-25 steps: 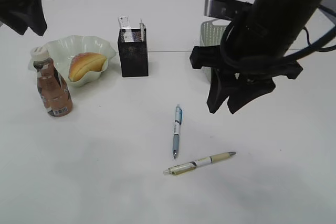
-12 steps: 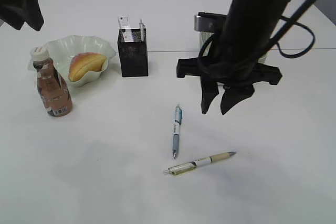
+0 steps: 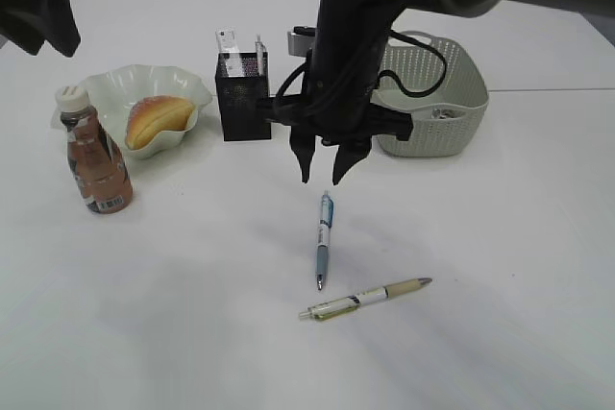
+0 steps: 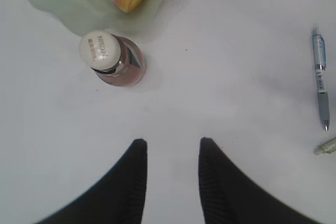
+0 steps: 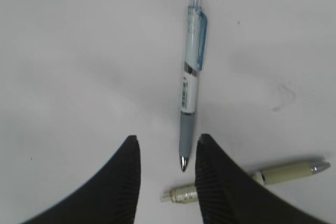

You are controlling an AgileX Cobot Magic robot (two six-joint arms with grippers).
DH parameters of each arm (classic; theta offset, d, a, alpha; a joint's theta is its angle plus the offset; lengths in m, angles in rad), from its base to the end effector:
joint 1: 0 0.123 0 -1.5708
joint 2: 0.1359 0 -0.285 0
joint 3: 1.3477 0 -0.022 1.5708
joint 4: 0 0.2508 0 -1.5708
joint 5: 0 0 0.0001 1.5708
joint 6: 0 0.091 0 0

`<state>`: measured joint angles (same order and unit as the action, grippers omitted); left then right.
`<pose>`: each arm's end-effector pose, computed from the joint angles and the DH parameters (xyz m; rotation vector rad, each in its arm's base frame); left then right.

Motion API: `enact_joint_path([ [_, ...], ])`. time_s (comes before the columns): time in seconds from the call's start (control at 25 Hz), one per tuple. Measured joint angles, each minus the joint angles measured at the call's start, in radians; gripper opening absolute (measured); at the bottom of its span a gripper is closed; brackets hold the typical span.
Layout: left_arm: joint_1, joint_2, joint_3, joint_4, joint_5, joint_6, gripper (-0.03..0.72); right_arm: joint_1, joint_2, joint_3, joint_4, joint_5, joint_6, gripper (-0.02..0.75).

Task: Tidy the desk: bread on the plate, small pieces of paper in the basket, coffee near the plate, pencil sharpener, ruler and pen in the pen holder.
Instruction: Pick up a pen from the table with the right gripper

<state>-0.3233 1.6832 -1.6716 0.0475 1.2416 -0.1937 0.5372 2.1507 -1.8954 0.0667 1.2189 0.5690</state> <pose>0.3372 -0.1087 0.3565 0.1856 2.7308 -0.0799 0.3876 0.2375 0.2285 0.0738 3.0097 0.2287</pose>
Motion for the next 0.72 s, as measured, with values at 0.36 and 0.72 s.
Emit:
enact_joint_path([
  [0.36, 0.0, 0.0, 0.0, -0.002, 0.0, 0.007, 0.244, 0.0, 0.168, -0.125, -0.035, 0.0, 0.021, 0.26],
  [0.72, 0.0, 0.0, 0.0, 0.003, 0.0, 0.008, 0.244, 0.0, 0.235, -0.129, -0.043, 0.0, 0.022, 0.26],
])
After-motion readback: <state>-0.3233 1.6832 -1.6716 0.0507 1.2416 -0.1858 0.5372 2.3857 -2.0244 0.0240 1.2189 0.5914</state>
